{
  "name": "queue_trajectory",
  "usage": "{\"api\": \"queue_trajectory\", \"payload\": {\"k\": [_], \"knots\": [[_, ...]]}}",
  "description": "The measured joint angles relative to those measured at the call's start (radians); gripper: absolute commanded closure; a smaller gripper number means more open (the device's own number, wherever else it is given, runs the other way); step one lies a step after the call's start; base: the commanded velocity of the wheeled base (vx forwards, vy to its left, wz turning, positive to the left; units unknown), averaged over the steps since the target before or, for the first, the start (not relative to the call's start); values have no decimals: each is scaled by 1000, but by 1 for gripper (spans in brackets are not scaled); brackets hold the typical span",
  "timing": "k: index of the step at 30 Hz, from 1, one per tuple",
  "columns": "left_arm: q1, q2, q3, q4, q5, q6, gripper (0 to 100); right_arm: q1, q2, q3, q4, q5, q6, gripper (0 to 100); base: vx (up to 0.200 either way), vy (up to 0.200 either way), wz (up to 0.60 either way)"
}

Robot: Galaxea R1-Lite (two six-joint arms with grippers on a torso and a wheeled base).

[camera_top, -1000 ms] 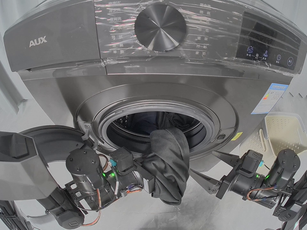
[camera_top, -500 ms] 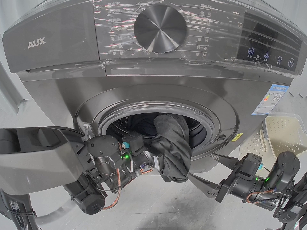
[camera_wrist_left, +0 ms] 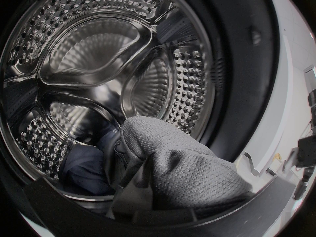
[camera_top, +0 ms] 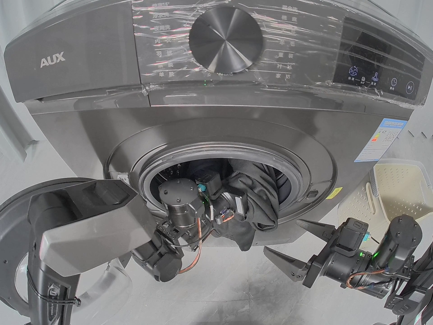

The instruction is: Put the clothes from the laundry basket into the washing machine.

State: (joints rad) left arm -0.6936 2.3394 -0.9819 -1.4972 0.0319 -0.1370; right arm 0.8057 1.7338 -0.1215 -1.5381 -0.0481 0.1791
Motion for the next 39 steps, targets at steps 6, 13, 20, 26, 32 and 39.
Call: {"api": "queue_trajectory", "payload": {"k": [6, 13, 20, 26, 32, 39], "knots": [[31, 60, -172, 94, 33, 0, 100, 1, 4, 2, 0, 0, 0, 0, 0, 0, 0], [53, 126, -362, 177, 59, 2, 100, 9, 14, 2, 0, 0, 2, 0, 0, 0, 0], [90, 197, -600, 277, 176, 9, 100, 17, 19, 2, 0, -2, 3, 0, 0, 0, 0], [125, 235, -706, 325, 226, 10, 100, 24, 28, 3, 0, -2, 4, 0, 0, 0, 0], [129, 244, -704, 325, 229, 2, 0, 27, 33, 3, 0, -3, 5, 0, 0, 0, 0], [108, 215, -588, 360, 229, -10, 0, 28, 36, 2, 0, -3, 5, 0, 0, 0, 0]]}}
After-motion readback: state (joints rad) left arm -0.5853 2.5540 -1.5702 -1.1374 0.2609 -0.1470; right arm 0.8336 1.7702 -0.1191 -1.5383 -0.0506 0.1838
